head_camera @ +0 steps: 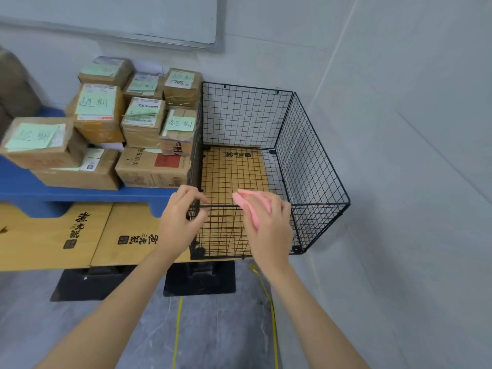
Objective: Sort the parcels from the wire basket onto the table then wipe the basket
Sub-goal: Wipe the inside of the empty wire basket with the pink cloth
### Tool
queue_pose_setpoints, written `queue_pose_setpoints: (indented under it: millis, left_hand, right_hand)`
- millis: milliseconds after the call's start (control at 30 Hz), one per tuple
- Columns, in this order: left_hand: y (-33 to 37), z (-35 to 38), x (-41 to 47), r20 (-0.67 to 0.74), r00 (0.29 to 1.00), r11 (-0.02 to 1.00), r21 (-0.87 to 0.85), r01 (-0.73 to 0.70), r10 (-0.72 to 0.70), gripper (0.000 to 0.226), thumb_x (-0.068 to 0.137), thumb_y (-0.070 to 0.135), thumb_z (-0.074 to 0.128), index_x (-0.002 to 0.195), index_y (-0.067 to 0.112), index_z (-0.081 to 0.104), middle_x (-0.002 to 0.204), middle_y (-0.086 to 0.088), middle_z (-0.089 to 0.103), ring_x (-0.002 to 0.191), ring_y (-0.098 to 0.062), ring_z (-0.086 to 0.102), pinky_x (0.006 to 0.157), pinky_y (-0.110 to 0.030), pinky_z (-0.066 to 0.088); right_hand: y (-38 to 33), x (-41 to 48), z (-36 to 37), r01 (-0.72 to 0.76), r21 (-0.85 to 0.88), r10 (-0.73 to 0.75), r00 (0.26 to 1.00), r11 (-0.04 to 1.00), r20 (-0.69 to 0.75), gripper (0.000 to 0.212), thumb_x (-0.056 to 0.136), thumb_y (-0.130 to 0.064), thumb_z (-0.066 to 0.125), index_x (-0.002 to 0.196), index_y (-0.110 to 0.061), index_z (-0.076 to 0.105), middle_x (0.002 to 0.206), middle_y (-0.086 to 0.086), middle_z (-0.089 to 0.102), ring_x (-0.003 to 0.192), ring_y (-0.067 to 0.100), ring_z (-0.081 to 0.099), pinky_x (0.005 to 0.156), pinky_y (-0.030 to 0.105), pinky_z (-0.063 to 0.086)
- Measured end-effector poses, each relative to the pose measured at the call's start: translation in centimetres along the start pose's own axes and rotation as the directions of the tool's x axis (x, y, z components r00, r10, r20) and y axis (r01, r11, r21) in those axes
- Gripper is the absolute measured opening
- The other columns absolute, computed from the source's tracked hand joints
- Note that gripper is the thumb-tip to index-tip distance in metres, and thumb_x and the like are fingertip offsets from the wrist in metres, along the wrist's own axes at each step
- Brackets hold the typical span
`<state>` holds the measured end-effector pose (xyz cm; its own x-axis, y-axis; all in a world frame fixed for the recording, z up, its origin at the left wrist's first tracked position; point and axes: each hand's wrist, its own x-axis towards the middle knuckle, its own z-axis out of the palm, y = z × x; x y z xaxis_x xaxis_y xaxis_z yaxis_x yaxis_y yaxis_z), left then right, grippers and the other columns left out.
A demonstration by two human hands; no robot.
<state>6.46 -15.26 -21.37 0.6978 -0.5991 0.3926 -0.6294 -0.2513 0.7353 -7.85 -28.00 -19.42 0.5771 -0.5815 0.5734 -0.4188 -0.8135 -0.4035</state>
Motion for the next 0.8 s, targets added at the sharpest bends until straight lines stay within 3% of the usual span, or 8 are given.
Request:
queue_pose_setpoints:
  millis: [67,167,300,400,467,533,667,800]
  left_hand:
    - [0.1,0.1,-0.1,-0.015,1.000,1.000,-0.017,0.006,-0.006,0.019,0.089,0.007,0.061,0.096,0.025,0.060,0.103,0.014,0.051,0.101,-0.011,0.052,0.081,-0.028,0.044]
    - [0.2,0.3,-0.2,-0.036,0.999,0.999,-0.032,0.010,-0.011,0.020,0.091,0.005,0.058,0.098,0.023,0.061,0.102,0.012,0.052,0.100,-0.014,0.051,0.081,-0.029,0.043]
    - [0.2,0.4,-0.2,-0.036,0.999,1.000,-0.029,0.012,-0.013,0.019,0.091,0.005,0.057,0.099,0.021,0.061,0.101,0.011,0.052,0.099,-0.015,0.051,0.080,-0.030,0.043]
    - [0.2,0.3,-0.2,-0.041,0.999,1.000,-0.020,0.011,-0.012,0.019,0.090,0.004,0.058,0.098,0.022,0.060,0.101,0.010,0.053,0.100,-0.014,0.052,0.081,-0.030,0.042]
    - [0.2,0.3,-0.2,-0.042,0.999,1.000,-0.017,0.010,-0.011,0.019,0.090,0.004,0.058,0.097,0.022,0.059,0.100,0.010,0.053,0.099,-0.015,0.052,0.081,-0.031,0.043]
    - [0.2,0.3,-0.3,-0.046,0.999,1.000,-0.019,0.012,-0.013,0.019,0.090,0.005,0.058,0.097,0.022,0.059,0.099,0.010,0.052,0.098,-0.015,0.052,0.080,-0.031,0.043]
    - [0.2,0.2,-0.2,-0.040,0.999,1.000,0.004,0.007,-0.007,0.016,0.091,0.006,0.057,0.096,0.021,0.060,0.099,0.010,0.052,0.098,-0.015,0.052,0.079,-0.031,0.043]
    - [0.0,-0.1,-0.1,-0.010,1.000,1.000,0.016,-0.010,0.010,0.013,0.093,0.007,0.057,0.096,0.019,0.061,0.102,0.011,0.052,0.101,-0.014,0.052,0.080,-0.031,0.043]
  right_hand:
    - [2.6,0.4,-1.0,0.042,-0.044,-0.040,0.999,0.998,0.030,0.020,0.097,-0.034,0.060,0.115,-0.029,0.067,0.114,-0.001,0.057,0.103,0.017,0.047,0.057,0.016,0.039]
    - [8.2,1.4,-3.5,-0.162,-0.092,0.162,0.987,0.982,-0.011,0.024,0.098,-0.035,0.052,0.114,-0.025,0.067,0.118,0.001,0.058,0.105,0.020,0.048,0.062,0.031,0.051]
    - [12.9,2.4,-6.4,-0.378,-0.130,0.366,0.925,0.917,-0.106,0.023,0.097,-0.026,0.059,0.115,-0.014,0.069,0.122,0.007,0.058,0.107,0.030,0.050,0.076,0.026,0.033]
    - [10.7,2.3,-5.1,-0.423,-0.047,0.414,0.899,0.905,-0.142,0.019,0.094,-0.021,0.061,0.110,-0.016,0.070,0.121,0.006,0.057,0.106,0.029,0.050,0.076,0.035,0.048]
    - [7.4,1.4,-3.1,-0.309,0.016,0.307,0.935,0.951,-0.180,0.015,0.091,-0.016,0.063,0.104,-0.019,0.070,0.116,-0.003,0.058,0.107,0.023,0.051,0.080,0.037,0.053]
    - [3.2,0.5,-1.0,-0.158,0.023,0.159,0.979,0.987,-0.124,0.017,0.091,-0.021,0.061,0.105,-0.030,0.067,0.111,-0.010,0.060,0.108,0.019,0.052,0.086,0.021,0.046]
    - [-2.2,-0.4,1.3,-0.135,0.172,0.158,0.979,0.976,-0.127,0.035,0.088,-0.022,0.071,0.111,-0.035,0.048,0.109,0.002,0.061,0.102,0.026,0.054,0.066,0.028,0.054]
    - [1.2,0.1,-0.1,0.036,0.039,-0.035,0.999,0.999,-0.028,0.023,0.092,-0.026,0.066,0.114,-0.031,0.065,0.110,-0.003,0.061,0.101,0.018,0.051,0.060,0.015,0.043]
